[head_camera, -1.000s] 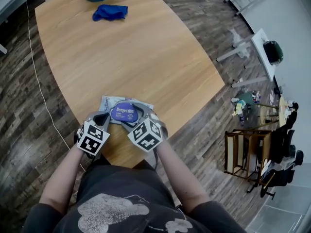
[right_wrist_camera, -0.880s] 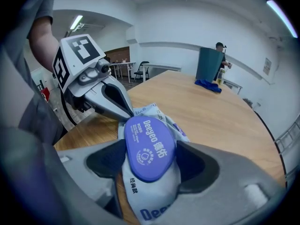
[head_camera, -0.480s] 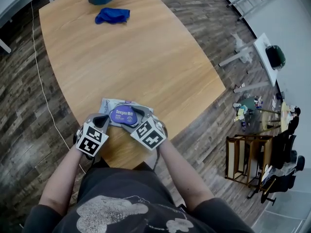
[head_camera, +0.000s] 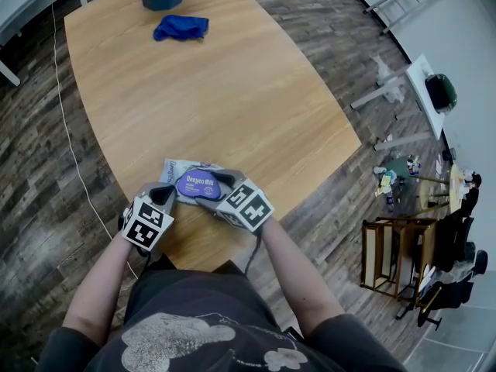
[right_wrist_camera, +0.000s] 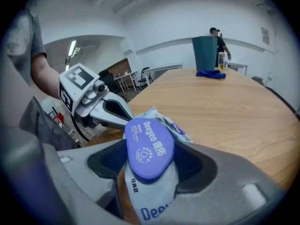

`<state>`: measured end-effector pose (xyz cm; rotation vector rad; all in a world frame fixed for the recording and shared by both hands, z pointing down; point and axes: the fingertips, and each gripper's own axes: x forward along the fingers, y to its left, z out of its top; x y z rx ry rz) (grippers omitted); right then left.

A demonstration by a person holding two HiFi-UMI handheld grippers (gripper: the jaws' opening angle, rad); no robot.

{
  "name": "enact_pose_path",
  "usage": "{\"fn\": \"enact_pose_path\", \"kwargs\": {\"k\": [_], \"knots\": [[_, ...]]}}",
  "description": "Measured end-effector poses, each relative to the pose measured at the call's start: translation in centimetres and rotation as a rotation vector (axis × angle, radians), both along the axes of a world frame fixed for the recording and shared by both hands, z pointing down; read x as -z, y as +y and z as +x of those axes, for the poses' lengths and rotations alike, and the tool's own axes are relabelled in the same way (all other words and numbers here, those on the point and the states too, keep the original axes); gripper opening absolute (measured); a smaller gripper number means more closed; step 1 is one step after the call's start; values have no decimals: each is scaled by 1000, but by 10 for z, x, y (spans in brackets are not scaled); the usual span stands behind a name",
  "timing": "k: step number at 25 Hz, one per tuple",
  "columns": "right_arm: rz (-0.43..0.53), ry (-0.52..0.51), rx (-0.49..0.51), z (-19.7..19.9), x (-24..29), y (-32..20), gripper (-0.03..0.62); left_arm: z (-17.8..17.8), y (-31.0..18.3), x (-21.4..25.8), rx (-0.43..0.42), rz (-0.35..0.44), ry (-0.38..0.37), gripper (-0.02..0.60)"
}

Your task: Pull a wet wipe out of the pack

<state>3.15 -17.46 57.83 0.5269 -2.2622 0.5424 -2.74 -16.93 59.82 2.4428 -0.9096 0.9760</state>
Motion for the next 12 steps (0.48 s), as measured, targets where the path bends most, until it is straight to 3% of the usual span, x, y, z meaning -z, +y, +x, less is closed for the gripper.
{"fn": "enact_pose_path", "kwargs": {"k": [3,6,9,12], "knots": [[-51,-65,-14,2,2,-2,309,-1,1,-1,1,2,-7,17],[-49,-61,-13,1,6,-2,310,-1,1,-1,1,-2,-7,17],[41,6,-19,0,10,1,311,1,1,0,1,-7,-7,17],[196,84,-28,2,15,2,310,2,1,0,-1,2,-9,17]]}}
